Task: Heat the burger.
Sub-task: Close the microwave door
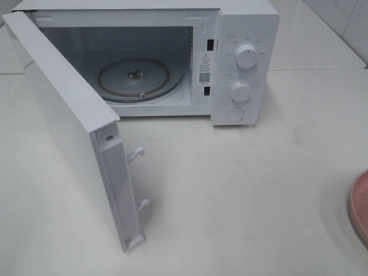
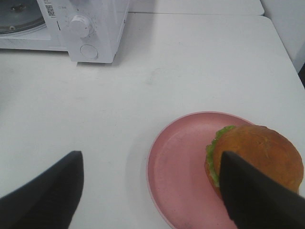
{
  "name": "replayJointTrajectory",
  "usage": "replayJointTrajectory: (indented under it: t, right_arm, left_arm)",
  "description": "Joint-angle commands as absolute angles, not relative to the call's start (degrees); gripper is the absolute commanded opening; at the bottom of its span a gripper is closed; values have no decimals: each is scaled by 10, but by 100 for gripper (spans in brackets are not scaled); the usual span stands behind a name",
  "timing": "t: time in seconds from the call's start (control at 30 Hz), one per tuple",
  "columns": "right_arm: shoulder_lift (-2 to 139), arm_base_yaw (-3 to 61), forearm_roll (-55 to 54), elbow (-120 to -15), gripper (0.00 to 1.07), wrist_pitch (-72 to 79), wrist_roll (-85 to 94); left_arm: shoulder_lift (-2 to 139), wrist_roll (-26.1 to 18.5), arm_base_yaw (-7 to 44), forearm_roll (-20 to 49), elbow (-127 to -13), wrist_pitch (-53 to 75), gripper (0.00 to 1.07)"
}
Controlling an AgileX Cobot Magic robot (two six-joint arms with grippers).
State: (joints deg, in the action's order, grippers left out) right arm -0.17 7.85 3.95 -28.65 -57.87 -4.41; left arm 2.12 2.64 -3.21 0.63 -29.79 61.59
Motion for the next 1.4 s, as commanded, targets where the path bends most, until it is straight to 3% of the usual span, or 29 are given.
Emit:
replayJointTrajectory:
  t: [0.03, 1.03, 1.2, 1.27, 1.3, 1.37, 1.4]
  right_arm:
    - [-19, 74, 37, -285, 76, -571, -40]
    - [-19, 74, 37, -285, 76, -571, -40]
    - [-19, 74, 37, -285, 76, -571, -40]
    - [-19, 74, 37, -285, 76, -571, -40]
    - [-19, 74, 37, -285, 76, -571, -40]
    - [-19, 74, 37, -285, 76, -571, -40]
    - [-19, 74, 37, -285, 76, -571, -40]
  left_arm:
    - [21, 25, -33, 7, -296, 611, 92]
    - [21, 25, -33, 7, -296, 611, 91]
    - [21, 25, -33, 8, -306, 599, 84]
    - [21, 25, -33, 5, -312, 576, 74]
    - [21, 25, -33, 5, -312, 576, 74]
    - [21, 25, -33, 6, -312, 549, 61]
    - [21, 25, -33, 6, -312, 549, 61]
